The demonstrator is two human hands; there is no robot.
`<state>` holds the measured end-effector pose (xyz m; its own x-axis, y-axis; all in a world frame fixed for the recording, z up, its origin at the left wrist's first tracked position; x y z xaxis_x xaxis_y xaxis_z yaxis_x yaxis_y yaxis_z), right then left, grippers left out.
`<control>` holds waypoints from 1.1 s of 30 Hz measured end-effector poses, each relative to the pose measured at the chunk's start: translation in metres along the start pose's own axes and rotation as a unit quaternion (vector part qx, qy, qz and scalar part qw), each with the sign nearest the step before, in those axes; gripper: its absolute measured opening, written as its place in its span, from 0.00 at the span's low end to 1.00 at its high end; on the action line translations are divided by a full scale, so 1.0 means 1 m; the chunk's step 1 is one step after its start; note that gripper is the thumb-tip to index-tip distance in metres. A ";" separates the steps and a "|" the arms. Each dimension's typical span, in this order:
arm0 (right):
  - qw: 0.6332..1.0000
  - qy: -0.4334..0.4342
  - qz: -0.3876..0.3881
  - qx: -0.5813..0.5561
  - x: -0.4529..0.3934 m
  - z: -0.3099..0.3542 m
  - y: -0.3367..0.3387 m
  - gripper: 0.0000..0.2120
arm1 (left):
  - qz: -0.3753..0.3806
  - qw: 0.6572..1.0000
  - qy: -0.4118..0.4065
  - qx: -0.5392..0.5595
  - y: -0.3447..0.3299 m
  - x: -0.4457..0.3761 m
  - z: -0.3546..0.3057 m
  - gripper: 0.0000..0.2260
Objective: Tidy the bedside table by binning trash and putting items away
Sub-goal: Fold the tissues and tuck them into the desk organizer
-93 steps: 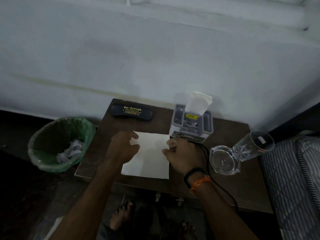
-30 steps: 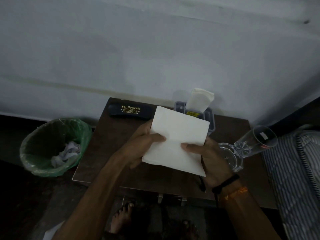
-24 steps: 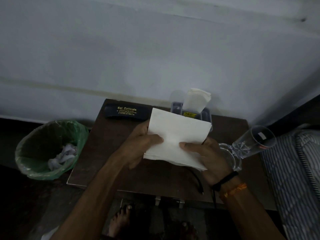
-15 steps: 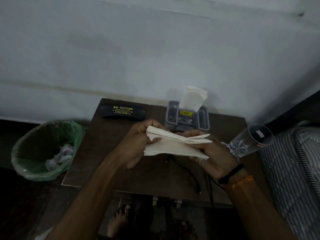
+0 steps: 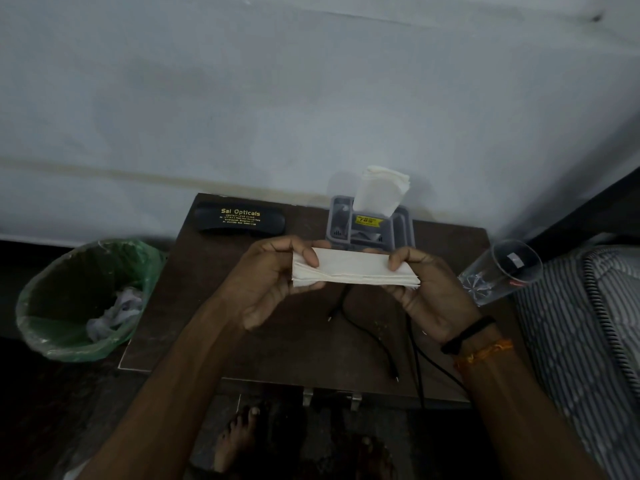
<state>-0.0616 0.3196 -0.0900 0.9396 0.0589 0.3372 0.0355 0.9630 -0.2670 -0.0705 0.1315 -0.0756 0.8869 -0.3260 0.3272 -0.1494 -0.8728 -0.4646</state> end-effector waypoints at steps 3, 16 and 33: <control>1.000 0.019 -0.006 0.010 -0.001 0.003 0.004 0.21 | 0.010 1.000 0.003 0.027 -0.002 -0.001 -0.001 0.16; 0.998 -0.011 -0.057 0.035 0.003 0.006 0.021 0.09 | -0.037 0.989 -0.112 -0.093 0.014 -0.006 -0.009 0.10; 0.956 0.067 0.056 0.281 0.007 0.013 -0.004 0.13 | 0.162 0.924 -0.002 -0.348 -0.020 -0.004 0.029 0.17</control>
<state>-0.0597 0.3193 -0.0748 0.9634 0.1711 0.2066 -0.2202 0.9444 0.2444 -0.0584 0.1604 -0.0911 0.7477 -0.6110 0.2601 -0.6507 -0.7523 0.1034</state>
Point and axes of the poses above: each hand's wrist, its own x-axis away from the middle knuckle, its own y-axis out of the back of the hand, z = x × y, the point moved 9 cm from there along -x, towards the middle knuckle, and after that the axes turned 6 degrees about x, right-handed, at the moved point
